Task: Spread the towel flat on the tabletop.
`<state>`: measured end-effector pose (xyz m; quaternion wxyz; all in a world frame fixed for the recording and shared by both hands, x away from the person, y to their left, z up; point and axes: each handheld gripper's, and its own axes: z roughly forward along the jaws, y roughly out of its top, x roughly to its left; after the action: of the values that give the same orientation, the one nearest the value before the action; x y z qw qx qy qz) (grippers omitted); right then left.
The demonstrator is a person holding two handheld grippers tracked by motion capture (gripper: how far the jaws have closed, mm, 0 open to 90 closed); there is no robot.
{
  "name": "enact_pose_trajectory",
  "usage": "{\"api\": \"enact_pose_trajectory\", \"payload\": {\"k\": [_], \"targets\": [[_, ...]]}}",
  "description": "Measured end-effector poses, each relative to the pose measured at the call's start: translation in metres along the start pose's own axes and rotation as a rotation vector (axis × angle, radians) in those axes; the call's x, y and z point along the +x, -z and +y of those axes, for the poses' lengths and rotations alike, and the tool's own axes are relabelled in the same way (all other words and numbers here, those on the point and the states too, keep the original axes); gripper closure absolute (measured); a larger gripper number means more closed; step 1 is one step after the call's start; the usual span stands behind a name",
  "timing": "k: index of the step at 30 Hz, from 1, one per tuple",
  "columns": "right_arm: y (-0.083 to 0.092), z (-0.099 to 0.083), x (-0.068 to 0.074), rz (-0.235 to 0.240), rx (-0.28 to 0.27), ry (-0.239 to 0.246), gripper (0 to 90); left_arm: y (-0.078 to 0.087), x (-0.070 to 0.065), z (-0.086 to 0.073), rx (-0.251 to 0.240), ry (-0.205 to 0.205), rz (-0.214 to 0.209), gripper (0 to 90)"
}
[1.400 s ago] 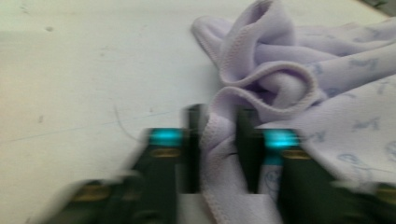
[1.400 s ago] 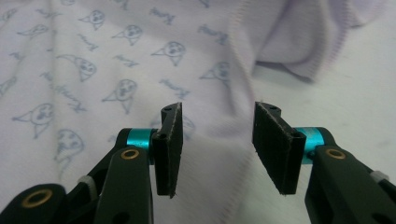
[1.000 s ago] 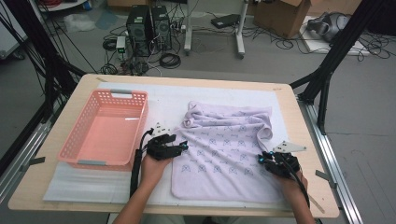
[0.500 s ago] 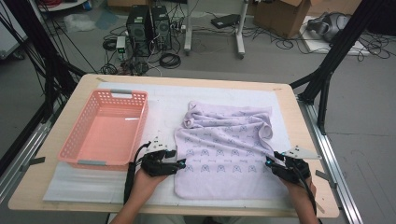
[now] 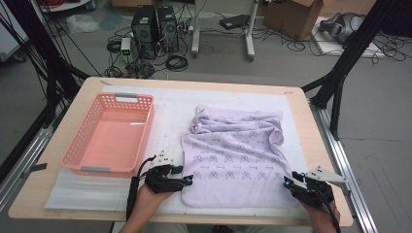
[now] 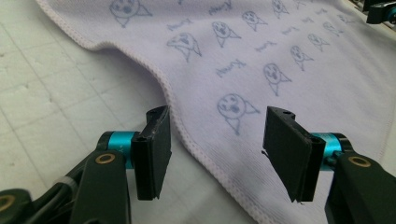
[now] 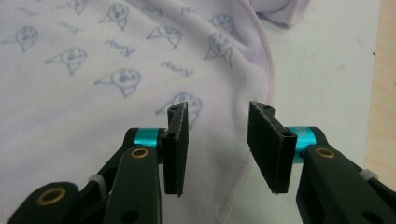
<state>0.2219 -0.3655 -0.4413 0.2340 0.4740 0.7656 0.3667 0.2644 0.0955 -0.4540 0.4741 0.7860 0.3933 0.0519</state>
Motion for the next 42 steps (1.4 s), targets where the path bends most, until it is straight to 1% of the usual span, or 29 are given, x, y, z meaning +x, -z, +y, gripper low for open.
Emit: {"api": "enact_pose_trajectory", "payload": {"k": [3, 5, 7, 8, 9, 10, 11, 12, 13, 15, 17, 19, 20, 23, 24, 27, 29, 33, 39, 41, 42], "targets": [[0.004, -0.008, 0.002, -0.001, 0.016, 0.000, 57.7, 0.003, -0.011, -0.006, 0.007, -0.027, 0.017, 41.8], [0.007, -0.014, 0.004, 0.002, 0.033, -0.002, 57.5, 0.005, -0.020, -0.012, -0.001, -0.045, 0.032, 41.8], [0.010, -0.018, 0.007, -0.008, 0.035, -0.010, 58.7, 0.008, -0.030, -0.017, 0.000, -0.069, 0.069, 44.7], [0.012, -0.019, 0.008, -0.006, 0.037, -0.015, 62.3, 0.009, -0.033, -0.020, -0.002, -0.076, 0.084, 49.2], [0.013, -0.020, 0.009, -0.002, 0.035, -0.009, 70.1, 0.010, -0.038, -0.023, -0.012, -0.094, 0.110, 56.0], [0.015, -0.022, 0.010, 0.011, 0.033, -0.002, 77.3, 0.011, -0.043, -0.029, -0.027, -0.129, 0.141, 63.7], [0.018, -0.024, 0.011, 0.014, 0.034, 0.008, 81.4, 0.012, -0.044, -0.031, -0.036, -0.136, 0.148, 72.2], [0.019, -0.025, 0.011, 0.013, 0.032, 0.010, 83.1, 0.015, -0.043, -0.034, -0.042, -0.097, 0.126, 80.8], [0.022, -0.026, 0.012, 0.014, 0.031, 0.006, 85.5, 0.016, -0.044, -0.036, -0.049, -0.079, 0.126, 85.0], [0.027, -0.030, 0.014, 0.027, 0.033, -0.010, 86.7, 0.021, -0.049, -0.041, -0.059, -0.076, 0.141, 85.8], [0.034, -0.036, 0.016, 0.040, 0.030, -0.013, 86.8, 0.027, -0.054, -0.047, -0.057, -0.075, 0.144, 86.1], [0.044, -0.043, 0.020, 0.048, 0.036, -0.001, 87.0, 0.032, -0.059, -0.052, -0.054, -0.075, 0.139, 86.2], [0.047, -0.045, 0.021, 0.050, 0.038, 0.011, 87.0, 0.035, -0.062, -0.055, -0.056, -0.070, 0.133, 86.2], [0.059, -0.053, 0.027, 0.060, 0.043, 0.025, 87.1, 0.045, -0.068, -0.061, -0.062, -0.060, 0.117, 86.3], [0.061, -0.054, 0.029, 0.062, 0.042, 0.028, 87.1, 0.051, -0.072, -0.064, -0.067, -0.057, 0.115, 86.2], [0.069, -0.060, 0.037, 0.075, 0.052, 0.040, 87.2, 0.061, -0.077, -0.072, -0.077, -0.045, 0.111, 86.2], [0.074, -0.065, 0.042, 0.087, 0.055, 0.050, 87.3, 0.068, -0.080, -0.079, -0.070, -0.044, 0.108, 86.2], [0.087, -0.077, 0.052, 0.112, 0.066, 0.064, 87.2, 0.075, -0.086, -0.090, -0.059, -0.040, 0.095, 86.2], [0.101, -0.092, 0.061, 0.142, 0.086, 0.068, 87.3, 0.087, -0.100, -0.103, -0.045, -0.055, 0.077, 86.2], [0.106, -0.097, 0.064, 0.153, 0.086, 0.064, 87.1, 0.088, -0.105, -0.109, -0.033, -0.056, 0.070, 86.0], [0.108, -0.099, 0.065, 0.155, 0.086, 0.063, 85.8, 0.087, -0.106, -0.111, -0.033, -0.054, 0.075, 85.2]]}}
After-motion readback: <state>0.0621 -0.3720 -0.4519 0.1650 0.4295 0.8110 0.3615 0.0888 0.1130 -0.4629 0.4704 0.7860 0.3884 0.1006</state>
